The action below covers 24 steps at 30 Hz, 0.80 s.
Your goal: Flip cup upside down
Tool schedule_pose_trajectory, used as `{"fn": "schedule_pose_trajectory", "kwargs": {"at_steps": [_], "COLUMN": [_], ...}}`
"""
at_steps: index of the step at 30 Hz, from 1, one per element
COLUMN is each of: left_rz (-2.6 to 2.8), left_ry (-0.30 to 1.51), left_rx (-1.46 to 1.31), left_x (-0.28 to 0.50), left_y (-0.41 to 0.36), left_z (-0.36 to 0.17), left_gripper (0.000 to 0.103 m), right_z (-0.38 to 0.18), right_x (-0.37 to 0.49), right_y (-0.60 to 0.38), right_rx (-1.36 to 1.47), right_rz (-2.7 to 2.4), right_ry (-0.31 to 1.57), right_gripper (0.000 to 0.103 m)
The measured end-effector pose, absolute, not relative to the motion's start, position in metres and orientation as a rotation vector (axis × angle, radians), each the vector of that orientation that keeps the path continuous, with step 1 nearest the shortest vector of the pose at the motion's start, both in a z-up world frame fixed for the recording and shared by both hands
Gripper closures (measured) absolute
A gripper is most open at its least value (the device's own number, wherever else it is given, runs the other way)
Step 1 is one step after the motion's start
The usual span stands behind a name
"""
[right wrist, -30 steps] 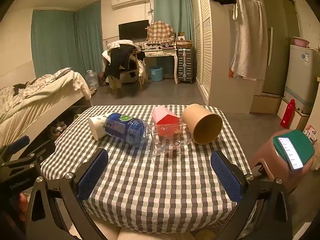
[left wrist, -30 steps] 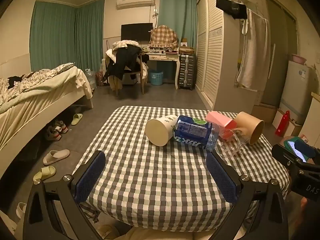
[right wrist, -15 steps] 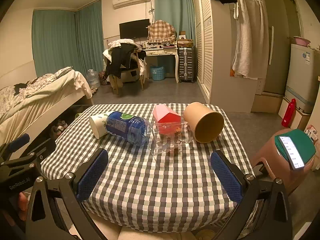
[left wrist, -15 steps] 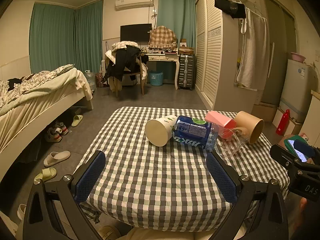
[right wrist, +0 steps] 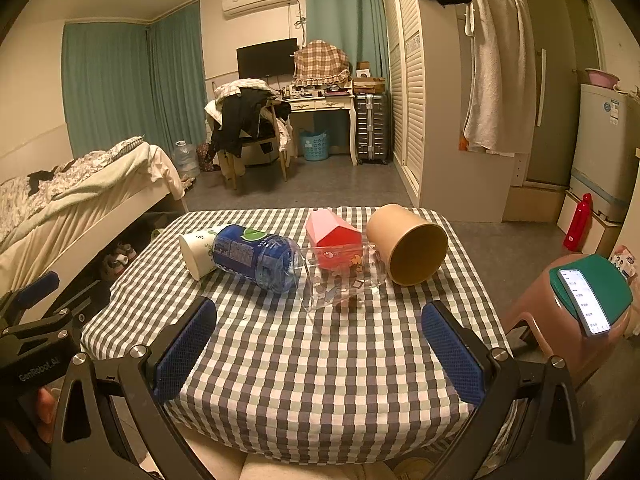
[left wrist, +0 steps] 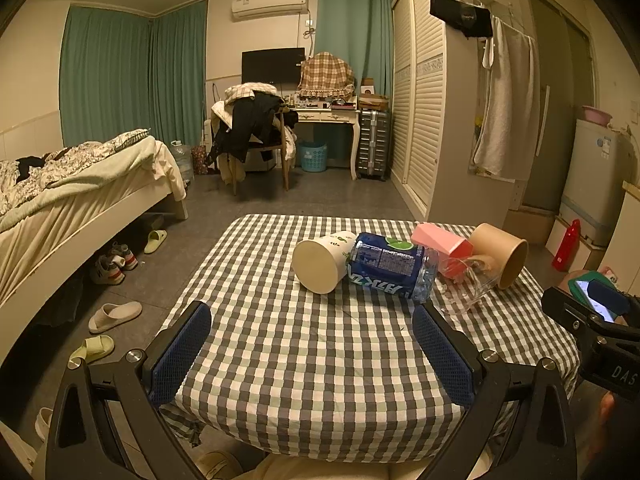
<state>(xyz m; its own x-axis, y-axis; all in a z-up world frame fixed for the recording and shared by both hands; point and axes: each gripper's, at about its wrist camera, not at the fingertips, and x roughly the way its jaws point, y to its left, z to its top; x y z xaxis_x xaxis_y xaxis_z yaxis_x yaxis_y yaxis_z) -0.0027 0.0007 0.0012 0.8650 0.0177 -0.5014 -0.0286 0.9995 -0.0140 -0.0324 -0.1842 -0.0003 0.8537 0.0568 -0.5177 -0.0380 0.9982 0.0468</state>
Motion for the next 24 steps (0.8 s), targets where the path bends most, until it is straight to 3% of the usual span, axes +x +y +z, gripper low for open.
{"fn": "schedule_pose_trajectory", "kwargs": {"at_steps": [24], "left_rz": [0.024], "left_ry": [0.524], "left_rx": [-0.019], "left_x": [-0.0029], "left_y": [-0.0003], "left_z": [0.0004], "left_gripper": [0.0], "right_z": [-0.0002], "right_x": [-0.0306], "right_y": [-0.1845], "right_rx": [0.036], "right_rz": [0.053], "right_ry": [0.549], "right_gripper": [0.0]}}
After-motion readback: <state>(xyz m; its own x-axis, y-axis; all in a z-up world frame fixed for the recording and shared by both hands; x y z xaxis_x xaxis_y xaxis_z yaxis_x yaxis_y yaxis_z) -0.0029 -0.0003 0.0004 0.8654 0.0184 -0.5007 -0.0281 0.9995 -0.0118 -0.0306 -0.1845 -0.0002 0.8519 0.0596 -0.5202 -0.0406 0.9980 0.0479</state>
